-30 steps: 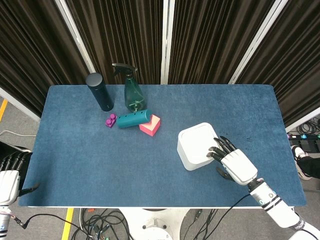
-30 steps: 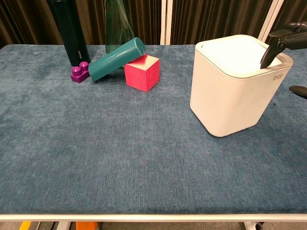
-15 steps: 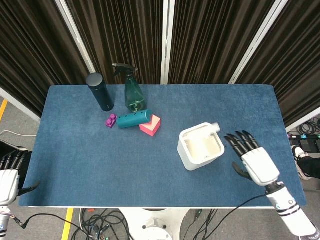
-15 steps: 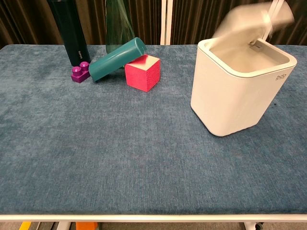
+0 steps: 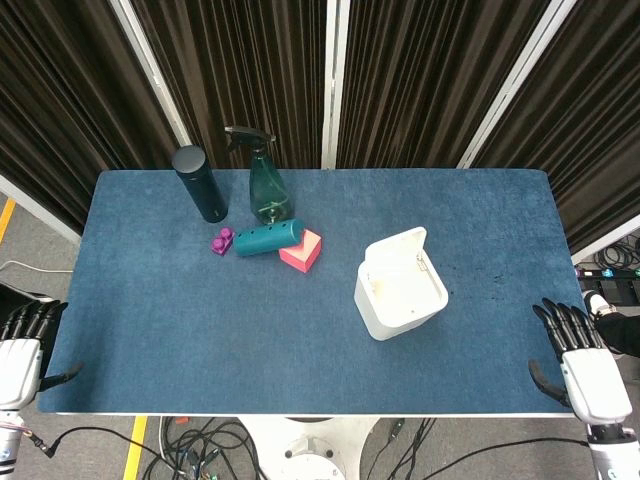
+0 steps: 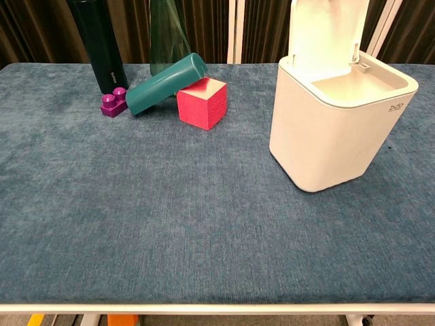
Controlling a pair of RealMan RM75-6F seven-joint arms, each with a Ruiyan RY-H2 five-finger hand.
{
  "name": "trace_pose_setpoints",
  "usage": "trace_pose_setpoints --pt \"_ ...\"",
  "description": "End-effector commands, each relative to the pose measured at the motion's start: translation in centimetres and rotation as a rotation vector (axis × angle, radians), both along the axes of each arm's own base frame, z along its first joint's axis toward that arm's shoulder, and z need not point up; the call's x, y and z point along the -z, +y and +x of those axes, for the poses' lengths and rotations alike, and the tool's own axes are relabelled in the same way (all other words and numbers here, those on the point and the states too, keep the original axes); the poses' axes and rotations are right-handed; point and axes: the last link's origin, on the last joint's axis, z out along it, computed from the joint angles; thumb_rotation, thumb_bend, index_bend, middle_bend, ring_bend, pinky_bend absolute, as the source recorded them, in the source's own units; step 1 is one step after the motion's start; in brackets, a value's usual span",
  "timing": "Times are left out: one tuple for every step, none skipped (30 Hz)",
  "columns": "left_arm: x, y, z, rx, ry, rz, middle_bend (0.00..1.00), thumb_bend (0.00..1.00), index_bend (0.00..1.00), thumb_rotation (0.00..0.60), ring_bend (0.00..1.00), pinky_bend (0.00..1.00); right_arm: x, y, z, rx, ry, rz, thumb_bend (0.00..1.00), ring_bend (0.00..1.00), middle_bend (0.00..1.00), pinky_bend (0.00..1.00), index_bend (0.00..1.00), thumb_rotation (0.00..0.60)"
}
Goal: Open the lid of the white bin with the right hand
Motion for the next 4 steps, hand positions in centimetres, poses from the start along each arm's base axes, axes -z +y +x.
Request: trace_pose_setpoints --pt "0.12 0.11 0.04 0.004 -0.001 -0.003 0.13 0.0 0.16 0.6 0.07 0.11 0.23 0.53 -0.15 -0.004 -0.008 0.003 0.32 0.0 0.04 0.0 0.0 0.6" --pt "0.12 0.15 0.03 0.005 0.0 -0.002 0.13 0.0 0.16 0.6 0.07 0.11 0.25 0.55 -0.12 -0.008 -0.007 0.004 0.32 0.0 0.04 0.0 0.0 0.6" --pt "0.09 0.17 0.04 0.007 0.0 -0.002 0.13 0.0 0.16 0.6 0.07 0.11 0.27 0.52 -0.03 -0.015 -0.005 0.004 0.32 0.0 0.04 0.0 0.0 0.6" --pt "0.12 0.19 0.05 0.007 0.0 -0.003 0.13 0.0 0.16 0.6 0.07 0.11 0.29 0.49 0.07 -0.021 -0.003 0.003 0.32 0.0 0.04 0.0 0.0 0.6"
